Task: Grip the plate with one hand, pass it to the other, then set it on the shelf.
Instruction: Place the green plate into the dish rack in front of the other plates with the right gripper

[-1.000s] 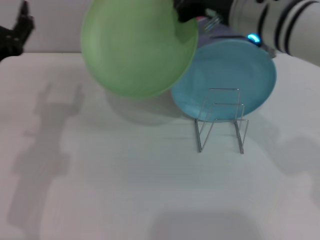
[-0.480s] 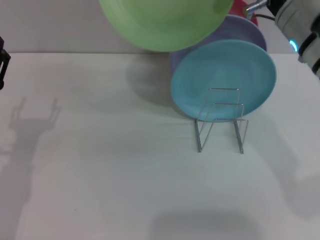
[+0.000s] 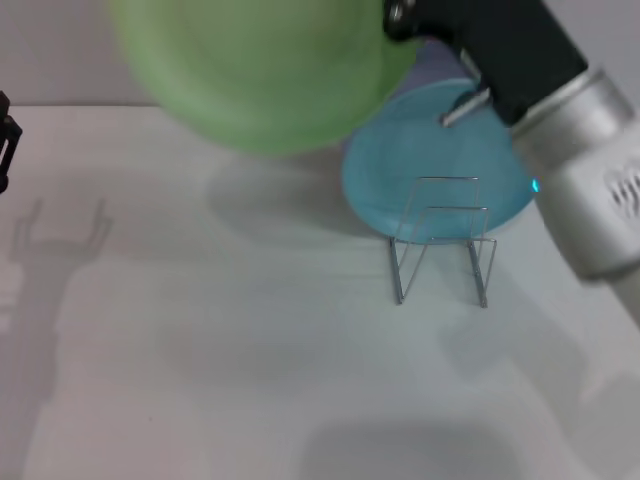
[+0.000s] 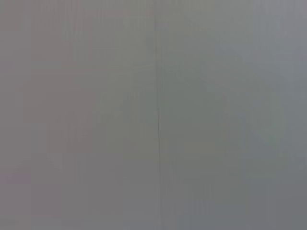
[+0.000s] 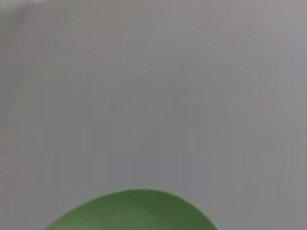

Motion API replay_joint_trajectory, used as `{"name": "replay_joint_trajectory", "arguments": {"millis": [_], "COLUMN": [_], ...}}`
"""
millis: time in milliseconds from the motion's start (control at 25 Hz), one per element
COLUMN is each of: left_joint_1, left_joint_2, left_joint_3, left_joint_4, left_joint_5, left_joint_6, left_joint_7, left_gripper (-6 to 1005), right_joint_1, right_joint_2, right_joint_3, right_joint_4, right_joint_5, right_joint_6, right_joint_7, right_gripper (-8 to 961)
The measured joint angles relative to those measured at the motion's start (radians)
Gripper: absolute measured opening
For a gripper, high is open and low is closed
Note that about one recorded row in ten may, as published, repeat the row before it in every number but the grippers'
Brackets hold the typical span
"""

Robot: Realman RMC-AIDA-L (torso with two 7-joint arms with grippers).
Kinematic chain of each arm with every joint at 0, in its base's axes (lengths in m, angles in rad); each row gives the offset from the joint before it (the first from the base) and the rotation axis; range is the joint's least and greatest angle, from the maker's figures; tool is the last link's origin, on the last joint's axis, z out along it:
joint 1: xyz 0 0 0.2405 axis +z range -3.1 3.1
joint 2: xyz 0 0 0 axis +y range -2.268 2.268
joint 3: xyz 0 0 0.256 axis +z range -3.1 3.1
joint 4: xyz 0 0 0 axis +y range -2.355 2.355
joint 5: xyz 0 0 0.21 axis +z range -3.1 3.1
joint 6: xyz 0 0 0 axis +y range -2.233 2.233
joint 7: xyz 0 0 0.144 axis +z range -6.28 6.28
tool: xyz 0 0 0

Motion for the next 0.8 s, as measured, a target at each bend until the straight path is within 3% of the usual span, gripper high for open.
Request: {"name": "replay_joint_trajectory", "arguments": {"millis": [80,120,160,280,320,360,440,520,560,680,720,800], "left_joint_1": [-0.001,-0.002,-0.002,-0.007,-0.012,-0.012,-0.016,-0.021,-0.024,-0.027,-0.028,-0.028], "left_joint_2": [0.001,0.001,0.001,0.001,0.002,0.002,0.003,0.003,0.003,0.003,0.002,0.001], "left_joint_3": [0.0,0.0,0.0,0.0,-0.001,-0.001,-0.003,-0.002,0.0,0.009,0.019,0.025], "left_joint_4": [-0.001,-0.001,-0.005,-0.017,-0.029,-0.029,-0.039,-0.046,-0.048,-0.053,-0.053,-0.053], "left_joint_5": [0.0,0.0,-0.001,-0.001,-0.001,-0.001,-0.001,-0.001,0.0,0.005,0.006,0.006], "left_joint_6": [-0.011,-0.013,-0.017,-0.02,-0.02,-0.02,-0.02,-0.02,-0.02,-0.02,-0.02,-0.02], "left_joint_7": [0.0,0.0,0.0,-0.001,-0.001,-0.001,-0.001,-0.001,-0.001,-0.001,-0.001,-0.001], "left_gripper": [815,815,815,815,815,815,815,815,815,815,815,815], "right_joint_1": [0.003,0.009,0.009,0.012,0.015,0.015,0.024,0.046,0.046,0.08,0.106,0.117], "right_joint_2": [-0.003,-0.016,-0.016,-0.043,-0.058,-0.058,-0.072,-0.08,-0.08,-0.086,-0.089,-0.09], "right_joint_3": [0.004,0.0,0.0,-0.001,-0.002,-0.002,-0.001,0.011,0.011,0.039,0.064,0.073], "right_joint_4": [-0.062,-0.127,-0.127,-0.222,-0.287,-0.287,-0.38,-0.528,-0.528,-0.68,-0.798,-0.844], "right_joint_5": [-0.047,-0.049,-0.049,-0.049,-0.049,-0.049,-0.049,-0.05,-0.05,-0.05,-0.05,-0.05], "right_joint_6": [-0.09,-0.197,-0.197,-0.355,-0.462,-0.462,-0.616,-0.813,-0.813,-0.99,-1.099,-1.141], "right_joint_7": [0.065,0.108,0.108,0.191,0.244,0.244,0.3,0.366,0.366,0.437,0.466,0.474], "right_gripper": [27,27,27,27,27,27,26,25,25,25,25,25]}}
